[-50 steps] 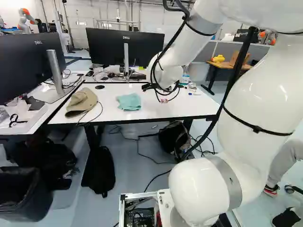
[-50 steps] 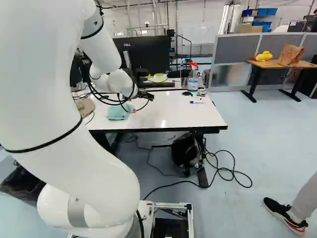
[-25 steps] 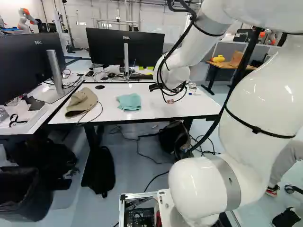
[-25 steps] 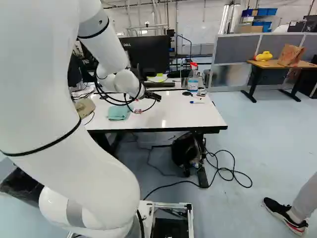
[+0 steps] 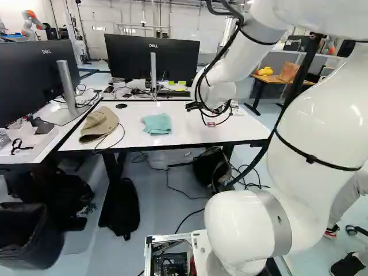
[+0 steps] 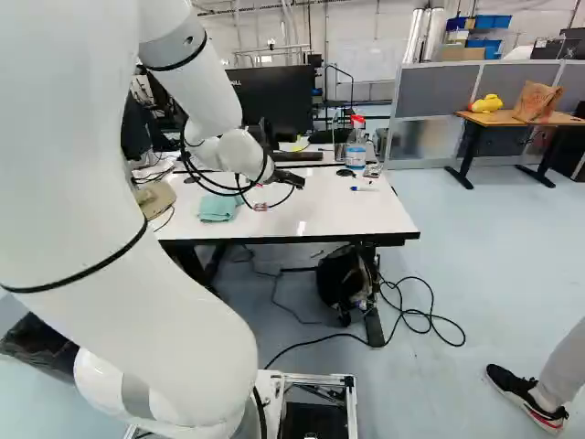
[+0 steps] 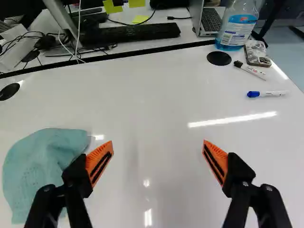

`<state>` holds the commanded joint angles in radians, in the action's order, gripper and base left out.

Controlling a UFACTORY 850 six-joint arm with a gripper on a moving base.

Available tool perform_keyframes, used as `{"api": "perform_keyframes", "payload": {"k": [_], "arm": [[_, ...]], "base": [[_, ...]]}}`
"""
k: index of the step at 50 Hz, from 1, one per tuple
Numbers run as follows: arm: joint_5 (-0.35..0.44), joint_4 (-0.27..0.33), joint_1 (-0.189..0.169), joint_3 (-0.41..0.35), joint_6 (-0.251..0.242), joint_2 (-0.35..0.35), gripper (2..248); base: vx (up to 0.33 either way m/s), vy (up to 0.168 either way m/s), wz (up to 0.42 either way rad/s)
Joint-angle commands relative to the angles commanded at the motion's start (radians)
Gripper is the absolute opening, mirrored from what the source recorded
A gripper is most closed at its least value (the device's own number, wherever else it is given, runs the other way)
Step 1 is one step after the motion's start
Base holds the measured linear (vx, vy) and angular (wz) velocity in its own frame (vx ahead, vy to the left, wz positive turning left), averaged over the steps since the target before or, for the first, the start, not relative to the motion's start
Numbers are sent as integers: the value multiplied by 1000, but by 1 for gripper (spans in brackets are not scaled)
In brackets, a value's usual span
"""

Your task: Clean the table with the green towel

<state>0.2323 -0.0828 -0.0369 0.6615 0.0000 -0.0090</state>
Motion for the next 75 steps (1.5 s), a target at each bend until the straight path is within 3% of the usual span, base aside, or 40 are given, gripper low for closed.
{"api": "perform_keyframes", "payload": {"k": [36,75], "arm": [[129,17,7,-115,0,58,247],[415,54,24,-372,0,187,247]], "base": [[0,0,0],[0,0,0]]}}
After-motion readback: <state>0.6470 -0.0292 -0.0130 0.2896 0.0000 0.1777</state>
